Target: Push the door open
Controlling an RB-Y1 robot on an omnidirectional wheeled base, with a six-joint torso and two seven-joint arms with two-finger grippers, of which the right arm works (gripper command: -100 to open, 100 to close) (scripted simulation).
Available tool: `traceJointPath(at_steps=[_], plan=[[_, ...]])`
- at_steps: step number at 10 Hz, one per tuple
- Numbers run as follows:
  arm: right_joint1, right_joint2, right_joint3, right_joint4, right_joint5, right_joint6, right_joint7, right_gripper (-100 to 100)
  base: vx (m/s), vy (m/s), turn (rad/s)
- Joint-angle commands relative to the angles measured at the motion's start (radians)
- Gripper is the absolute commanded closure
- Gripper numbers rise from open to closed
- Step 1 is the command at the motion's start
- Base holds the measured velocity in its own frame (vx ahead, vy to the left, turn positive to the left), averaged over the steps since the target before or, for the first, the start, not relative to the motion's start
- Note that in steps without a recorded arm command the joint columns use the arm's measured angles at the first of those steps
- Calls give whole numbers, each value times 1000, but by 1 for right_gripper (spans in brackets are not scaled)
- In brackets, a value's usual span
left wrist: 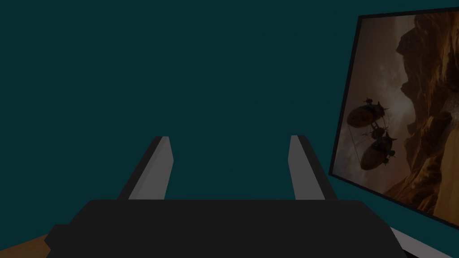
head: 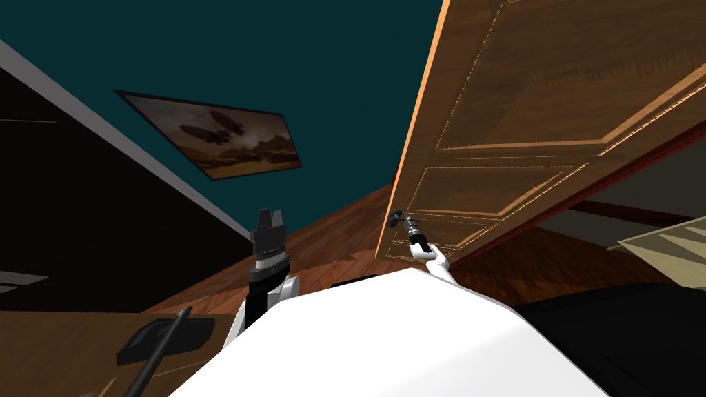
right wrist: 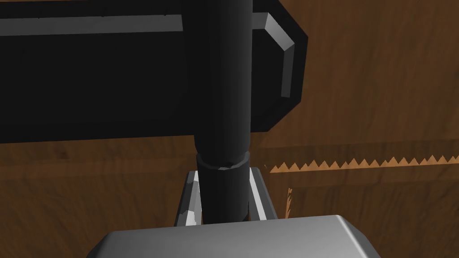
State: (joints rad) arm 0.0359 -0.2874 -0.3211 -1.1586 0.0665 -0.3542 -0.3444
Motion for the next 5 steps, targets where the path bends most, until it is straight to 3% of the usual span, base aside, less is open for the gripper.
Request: traceJointPath(at_steps=[1, 5], plan=[[0, 3, -33, -11, -3, 10, 13, 100, 190, 63, -82], [-10, 11, -80, 8, -10, 13, 32, 100, 189, 54, -71]])
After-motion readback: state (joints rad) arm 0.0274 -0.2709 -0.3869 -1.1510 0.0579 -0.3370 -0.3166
